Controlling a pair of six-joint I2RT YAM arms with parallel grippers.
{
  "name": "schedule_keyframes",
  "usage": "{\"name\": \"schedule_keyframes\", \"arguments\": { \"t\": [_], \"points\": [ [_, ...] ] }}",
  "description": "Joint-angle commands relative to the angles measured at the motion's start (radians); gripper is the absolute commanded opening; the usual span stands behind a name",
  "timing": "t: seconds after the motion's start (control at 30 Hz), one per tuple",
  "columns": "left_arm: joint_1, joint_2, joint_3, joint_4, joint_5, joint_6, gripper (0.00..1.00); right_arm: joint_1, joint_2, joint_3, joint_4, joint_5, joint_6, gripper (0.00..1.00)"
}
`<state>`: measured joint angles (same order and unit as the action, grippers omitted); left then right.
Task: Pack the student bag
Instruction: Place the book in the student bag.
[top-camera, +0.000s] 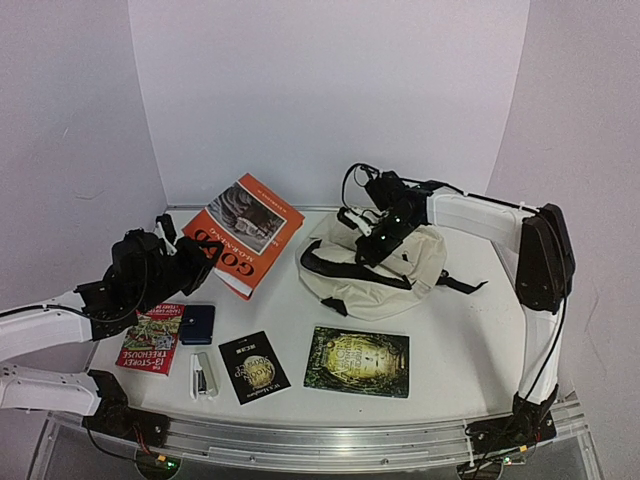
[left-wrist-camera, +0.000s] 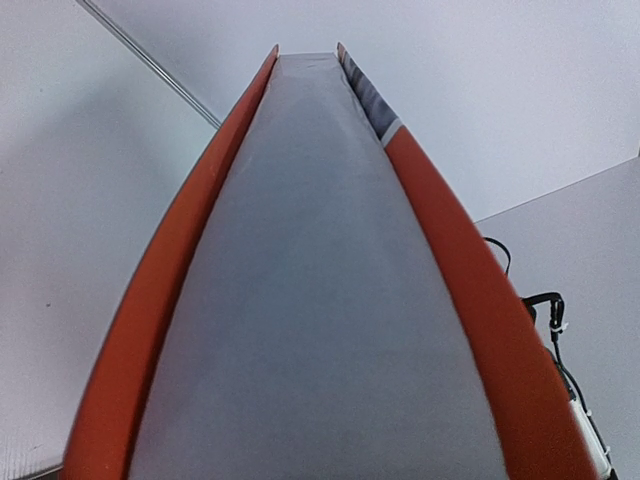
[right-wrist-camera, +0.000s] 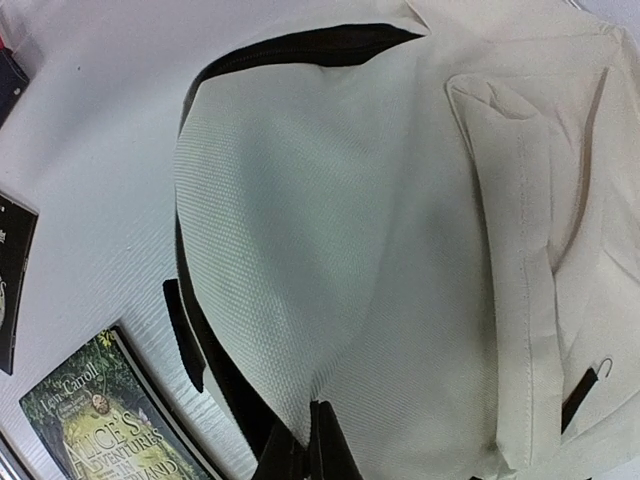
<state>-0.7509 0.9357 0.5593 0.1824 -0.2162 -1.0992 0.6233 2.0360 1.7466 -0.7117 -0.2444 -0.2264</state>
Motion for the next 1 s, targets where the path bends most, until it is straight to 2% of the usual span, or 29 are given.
{"name": "schedule_keyframes", "arguments": {
  "t": [0.0,0.2,0.3,0.43,0.73,0.97],
  "points": [
    [0.003,-0.085,-0.008,-0.025,0.037,0.018,0.07,-0.013,-0.069,0.062,0.003,-0.008,0.034,0.00],
    [0.002,-0.041,-0.023,0.023,0.181,0.024,0.03,-0.042,-0.087,0.117,0.019,-0.044,0.081,0.00],
    [0.001,0.005,-0.030,0.093,0.291,0.009,0.02,-0.044,-0.106,0.134,0.039,-0.058,0.088,0.00],
    [-0.003,0.070,-0.038,0.179,0.370,-0.013,0.02,-0.045,-0.148,0.121,0.098,-0.055,0.100,0.00],
    [-0.016,0.272,-0.044,0.364,0.434,-0.079,0.01,-0.051,-0.189,0.119,0.196,-0.115,0.143,0.00],
    [-0.021,0.490,-0.029,0.623,0.464,-0.178,0.02,-0.051,-0.191,0.102,0.216,-0.227,0.145,0.00]
  ]
}}
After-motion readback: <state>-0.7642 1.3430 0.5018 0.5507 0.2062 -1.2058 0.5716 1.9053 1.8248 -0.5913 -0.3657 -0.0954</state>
